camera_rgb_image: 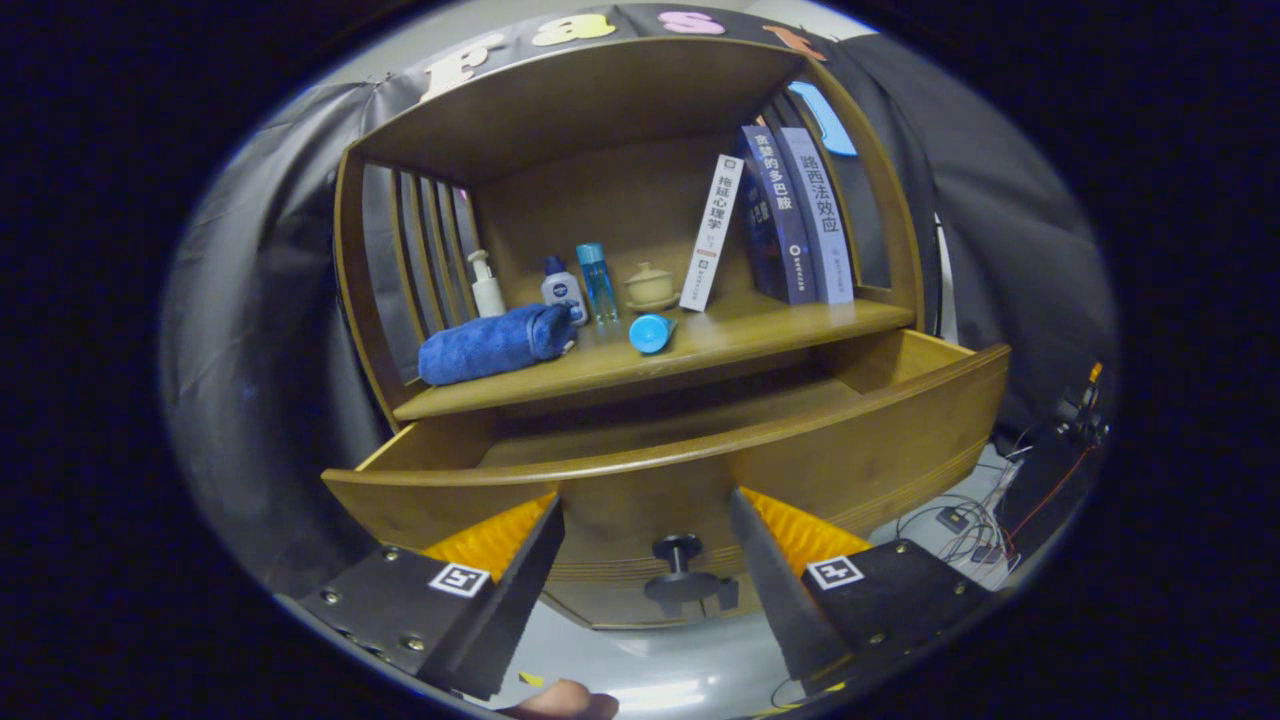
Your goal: Pull open the drawer, take out the items inside it, and place them on the countertop above the cabinet.
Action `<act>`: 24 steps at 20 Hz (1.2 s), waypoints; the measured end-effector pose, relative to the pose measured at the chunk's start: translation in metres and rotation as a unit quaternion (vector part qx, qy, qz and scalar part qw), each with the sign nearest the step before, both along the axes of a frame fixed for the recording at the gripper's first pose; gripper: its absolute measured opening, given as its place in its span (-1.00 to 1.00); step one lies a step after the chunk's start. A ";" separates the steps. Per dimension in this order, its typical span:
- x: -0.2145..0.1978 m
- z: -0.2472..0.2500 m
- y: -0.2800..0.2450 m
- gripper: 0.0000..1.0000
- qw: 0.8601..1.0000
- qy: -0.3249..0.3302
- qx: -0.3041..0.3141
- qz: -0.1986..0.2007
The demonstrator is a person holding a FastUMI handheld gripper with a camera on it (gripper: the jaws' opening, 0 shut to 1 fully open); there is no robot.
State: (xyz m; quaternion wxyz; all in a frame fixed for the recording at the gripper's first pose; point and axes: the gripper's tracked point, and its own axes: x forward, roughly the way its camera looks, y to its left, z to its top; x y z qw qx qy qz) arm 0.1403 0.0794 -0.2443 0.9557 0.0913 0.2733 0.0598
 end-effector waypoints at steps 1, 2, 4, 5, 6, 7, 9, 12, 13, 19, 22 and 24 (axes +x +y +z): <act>0.005 -0.001 0.001 0.99 1.000 -0.001 0.001 0.001; 0.007 -0.001 0.000 0.99 1.000 -0.003 0.004 0.000; 0.015 -0.004 0.001 0.99 1.000 -0.006 0.015 -0.003; 0.016 -0.004 0.001 0.99 1.000 -0.008 0.019 -0.005; 0.017 -0.004 0.001 0.99 1.000 -0.010 0.023 -0.006; 0.019 -0.003 0.000 0.99 0.999 -0.013 0.031 -0.010; 0.027 -0.006 0.001 0.99 0.999 -0.015 0.041 -0.015; 0.045 -0.011 0.004 0.99 0.999 -0.010 0.034 -0.012; 0.050 -0.012 0.005 0.99 0.999 -0.008 0.034 -0.013; 0.080 -0.021 0.010 0.99 0.999 0.000 0.036 -0.013; 0.090 -0.024 0.010 0.99 0.999 0.002 0.038 -0.013; 0.095 -0.026 0.009 0.99 0.999 0.002 0.043 -0.014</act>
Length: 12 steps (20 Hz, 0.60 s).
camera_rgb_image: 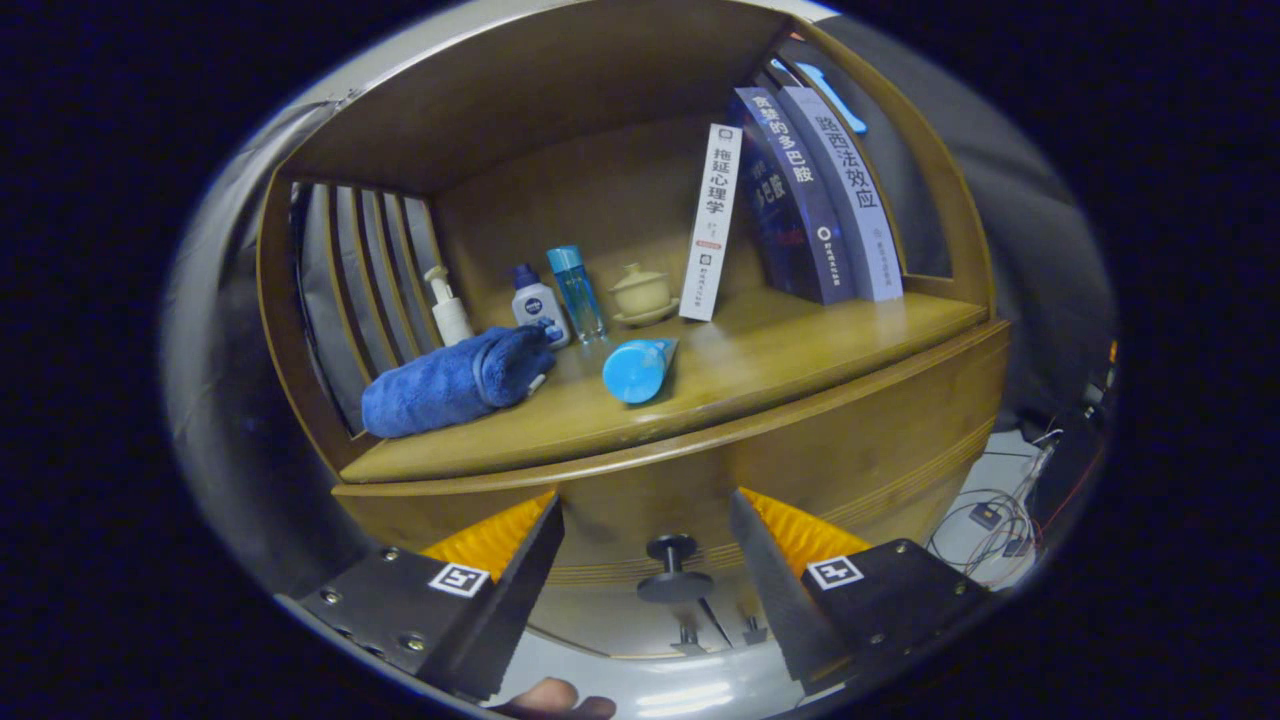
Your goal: Pull open the drawer, take out the items inside it, and place them on the countertop above the cabinet.
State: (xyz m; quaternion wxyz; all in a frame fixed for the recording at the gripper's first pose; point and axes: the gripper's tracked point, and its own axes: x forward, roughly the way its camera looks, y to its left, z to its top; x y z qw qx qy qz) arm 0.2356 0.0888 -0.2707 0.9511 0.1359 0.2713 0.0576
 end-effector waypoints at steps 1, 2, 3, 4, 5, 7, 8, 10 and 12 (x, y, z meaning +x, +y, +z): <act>0.001 -0.001 -0.001 0.99 1.000 -0.001 0.000 -0.001; 0.002 -0.002 -0.002 0.99 1.000 -0.002 -0.001 -0.001; 0.002 -0.002 -0.003 0.99 1.000 -0.004 0.001 -0.002; 0.002 -0.003 -0.002 0.99 1.000 -0.005 0.002 -0.003; 0.002 -0.003 -0.003 0.99 1.000 -0.008 -0.001 -0.003; -0.004 -0.007 -0.001 0.98 1.000 0.001 -0.025 0.007; -0.009 -0.007 -0.002 0.99 0.999 0.005 -0.046 0.014; -0.019 0.005 -0.001 0.88 0.997 -0.001 -0.069 0.021; -0.025 0.029 0.005 0.78 0.998 -0.027 -0.060 0.022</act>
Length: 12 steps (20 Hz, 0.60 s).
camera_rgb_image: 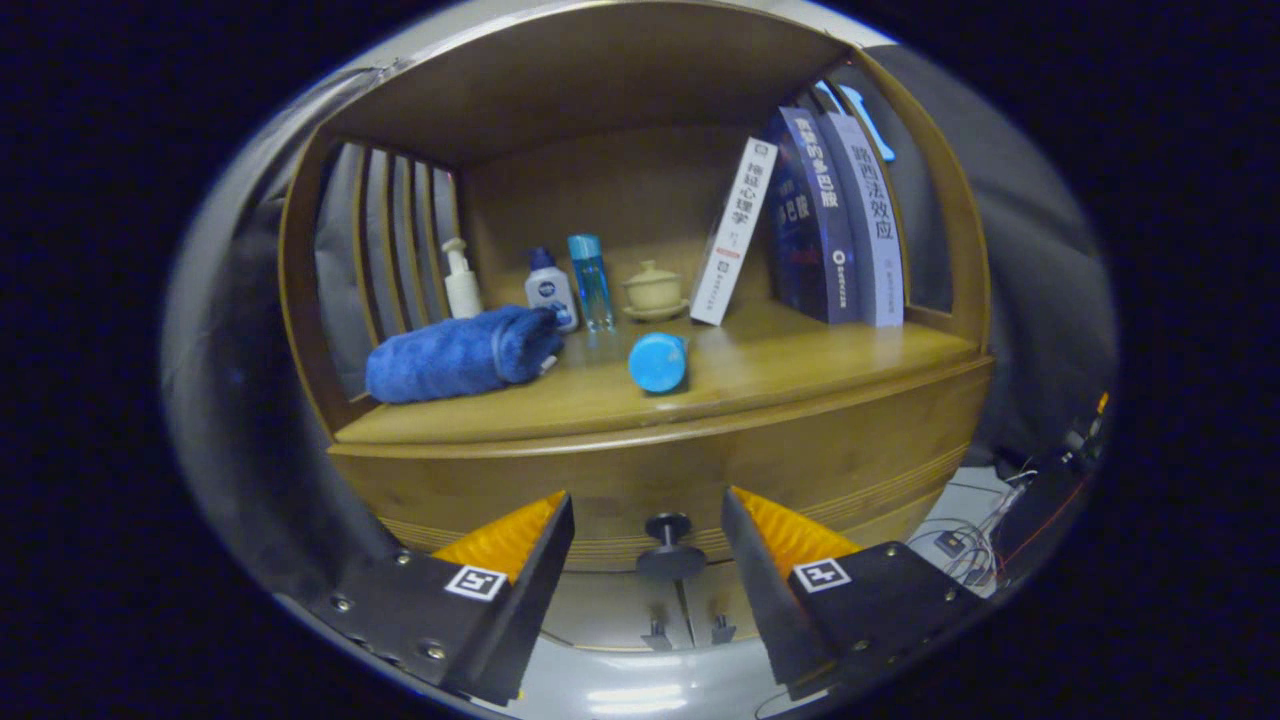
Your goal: Pull open the drawer, take out the items inside it, and place them on the countertop above the cabinet.
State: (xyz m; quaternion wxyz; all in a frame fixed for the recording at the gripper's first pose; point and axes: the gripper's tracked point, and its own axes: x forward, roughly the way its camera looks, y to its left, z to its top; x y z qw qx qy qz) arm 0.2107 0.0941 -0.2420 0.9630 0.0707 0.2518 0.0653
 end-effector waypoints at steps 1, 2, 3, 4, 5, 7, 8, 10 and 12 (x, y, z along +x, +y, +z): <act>-0.003 0.019 -0.001 0.78 1.000 -0.021 0.003 -0.005; -0.003 0.037 -0.005 0.77 0.999 -0.042 0.001 -0.013; -0.005 0.053 -0.009 0.77 0.998 -0.061 -0.003 -0.022; -0.008 0.070 -0.012 0.77 0.997 -0.076 -0.007 -0.028; -0.013 0.085 -0.015 0.77 0.996 -0.088 -0.015 -0.031; -0.022 0.115 -0.022 0.77 0.993 -0.110 -0.035 -0.033; -0.027 0.129 -0.024 0.77 0.991 -0.121 -0.041 -0.032; -0.033 0.163 -0.027 0.77 0.987 -0.149 -0.049 -0.034; -0.043 0.195 -0.036 0.77 0.982 -0.172 -0.059 -0.046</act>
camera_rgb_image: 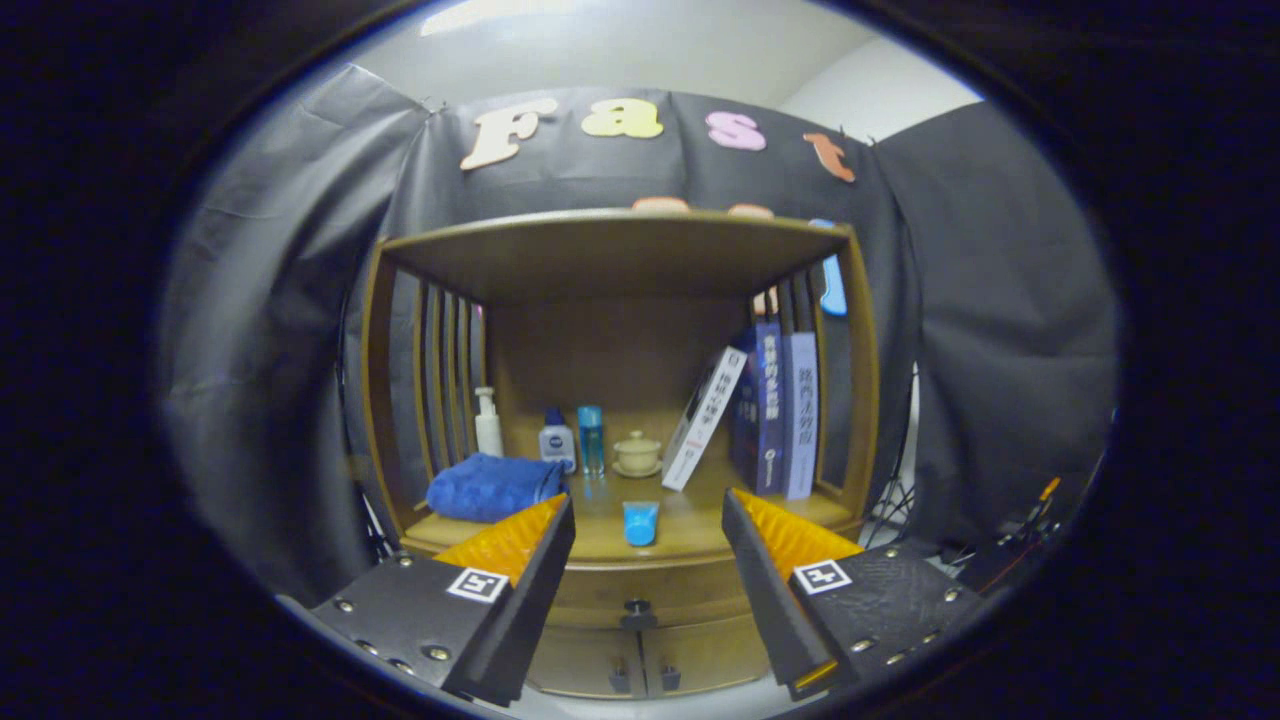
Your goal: Pull open the drawer, take out the items inside it, and place them on the countertop above the cabinet.
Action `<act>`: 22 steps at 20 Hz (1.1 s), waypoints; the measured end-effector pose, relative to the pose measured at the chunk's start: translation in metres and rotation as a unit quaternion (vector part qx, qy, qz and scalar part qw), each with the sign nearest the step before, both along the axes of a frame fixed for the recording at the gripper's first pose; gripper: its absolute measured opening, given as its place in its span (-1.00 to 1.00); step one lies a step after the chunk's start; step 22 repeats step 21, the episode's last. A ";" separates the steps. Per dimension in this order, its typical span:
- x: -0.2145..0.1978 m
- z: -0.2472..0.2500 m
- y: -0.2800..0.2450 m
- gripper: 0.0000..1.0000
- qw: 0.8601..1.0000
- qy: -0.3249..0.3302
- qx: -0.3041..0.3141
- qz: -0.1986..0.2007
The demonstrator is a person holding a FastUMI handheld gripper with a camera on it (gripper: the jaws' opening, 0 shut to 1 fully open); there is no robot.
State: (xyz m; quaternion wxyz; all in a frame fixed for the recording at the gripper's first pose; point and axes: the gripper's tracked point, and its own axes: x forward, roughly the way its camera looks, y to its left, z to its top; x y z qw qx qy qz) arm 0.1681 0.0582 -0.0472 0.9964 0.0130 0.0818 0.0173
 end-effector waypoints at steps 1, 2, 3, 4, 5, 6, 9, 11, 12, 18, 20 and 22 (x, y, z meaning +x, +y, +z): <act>-0.006 0.015 -0.003 0.77 1.000 -0.011 -0.002 -0.006; -0.011 0.028 -0.006 0.77 1.000 -0.022 -0.005 -0.011; -0.019 0.042 -0.011 0.77 0.999 -0.032 -0.009 -0.017; -0.026 0.051 -0.015 0.77 0.999 -0.038 -0.014 -0.023; -0.032 0.056 -0.021 0.77 0.999 -0.040 -0.021 -0.029; -0.037 0.061 -0.026 0.77 0.998 -0.044 -0.027 -0.036; -0.054 0.078 -0.036 0.76 0.997 -0.059 -0.028 -0.045; -0.064 0.084 -0.041 0.76 0.996 -0.069 -0.024 -0.046; -0.069 0.086 -0.045 0.76 0.996 -0.070 -0.024 -0.048; -0.092 0.093 -0.049 0.75 0.995 -0.092 -0.031 -0.014; -0.101 0.095 -0.037 0.75 0.994 -0.101 -0.026 0.032; -0.103 0.095 -0.034 0.75 0.993 -0.102 -0.022 0.053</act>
